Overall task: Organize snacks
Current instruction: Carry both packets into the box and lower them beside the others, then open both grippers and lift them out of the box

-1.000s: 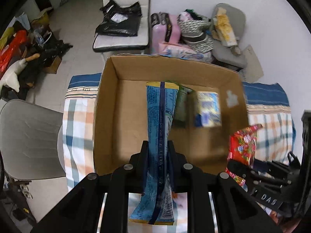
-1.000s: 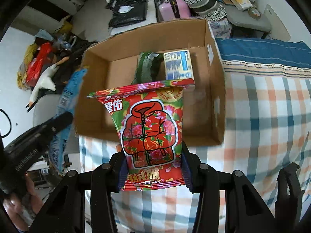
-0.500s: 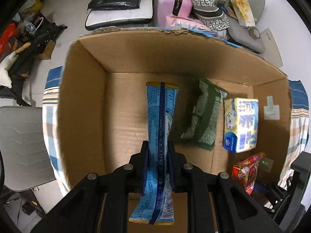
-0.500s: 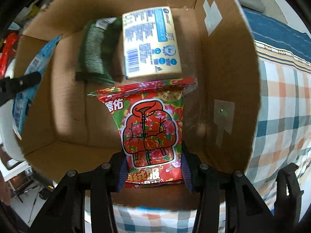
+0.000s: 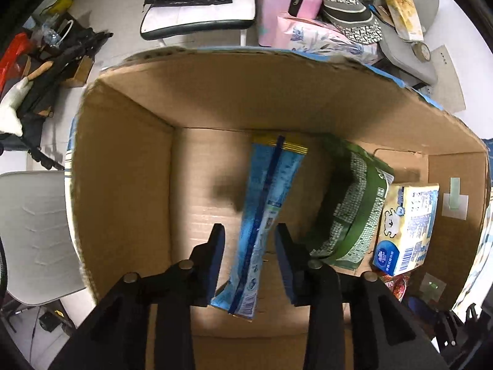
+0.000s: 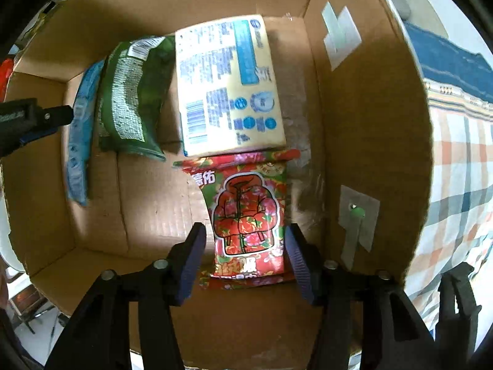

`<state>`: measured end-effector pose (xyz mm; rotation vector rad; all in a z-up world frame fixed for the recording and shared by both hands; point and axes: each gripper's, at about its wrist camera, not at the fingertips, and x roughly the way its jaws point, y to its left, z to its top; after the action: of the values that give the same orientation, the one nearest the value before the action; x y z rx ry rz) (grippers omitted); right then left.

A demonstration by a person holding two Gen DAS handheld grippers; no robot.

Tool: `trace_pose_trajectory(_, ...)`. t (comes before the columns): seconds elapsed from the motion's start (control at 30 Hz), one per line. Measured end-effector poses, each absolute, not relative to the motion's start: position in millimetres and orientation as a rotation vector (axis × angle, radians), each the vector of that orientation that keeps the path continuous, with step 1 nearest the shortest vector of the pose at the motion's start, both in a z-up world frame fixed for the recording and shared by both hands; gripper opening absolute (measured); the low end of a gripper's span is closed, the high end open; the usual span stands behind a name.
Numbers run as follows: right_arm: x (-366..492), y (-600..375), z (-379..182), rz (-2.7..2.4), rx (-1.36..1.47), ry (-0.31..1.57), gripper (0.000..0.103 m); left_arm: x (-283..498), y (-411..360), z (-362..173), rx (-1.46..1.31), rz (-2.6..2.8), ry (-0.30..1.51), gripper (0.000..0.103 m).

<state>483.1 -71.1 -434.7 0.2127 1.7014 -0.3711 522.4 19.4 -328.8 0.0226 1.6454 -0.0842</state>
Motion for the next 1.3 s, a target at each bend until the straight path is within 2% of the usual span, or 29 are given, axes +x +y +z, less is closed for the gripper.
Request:
trace_pose_trajectory(0.27, 494.9, -60.6, -407.0, -0.345, 0.19, 1.652, 0.077, 502.4, 31.7, -298.0, 0.018, -0.077, 1.566, 0.055)
trace_pose_trajectory(0.33, 492.3, -54.1, -398.7, -0.342, 0.173, 1.636, 0.077, 490.9, 33.4, -289.3, 0.018, -0.076, 1.542, 0.07)
trace_pose_trajectory(0.37, 491.1, -51.6, -394.0, -0.34, 0.166, 1.623, 0.079, 483.8, 34.3, -285.3, 0.013, -0.083, 1.531, 0.071)
trace_pose_trajectory(0.47, 482.1, -42.9, -378.4, -0.343, 0.159, 1.588, 0.093, 458.3, 32.9, -273.2, 0.041, -0.099, 1.501, 0.085)
trace_pose_trajectory(0.53, 474.3, -39.4, -368.4, -0.349, 0.159, 1.562, 0.097, 443.1, 31.0, -264.5, 0.072, -0.095, 1.466, 0.091)
trace_pose_trajectory(0.8, 437.0, -41.2, -341.6, -0.37, 0.124, 1.461, 0.099, 388.8, 39.7, -219.9, 0.06, -0.062, 1.301, 0.095)
trace_pose_trajectory(0.9, 430.6, -39.2, -333.7, -0.372, 0.098, 1.43, 0.099, 371.6, 39.8, -206.7, 0.071, -0.049, 1.256, 0.1)
trace_pose_trajectory(1.3, 391.1, -18.7, -278.8, -0.334, 0.077, 1.317, 0.099, 313.3, 46.3, -146.4, 0.087, -0.019, 1.087, 0.101)
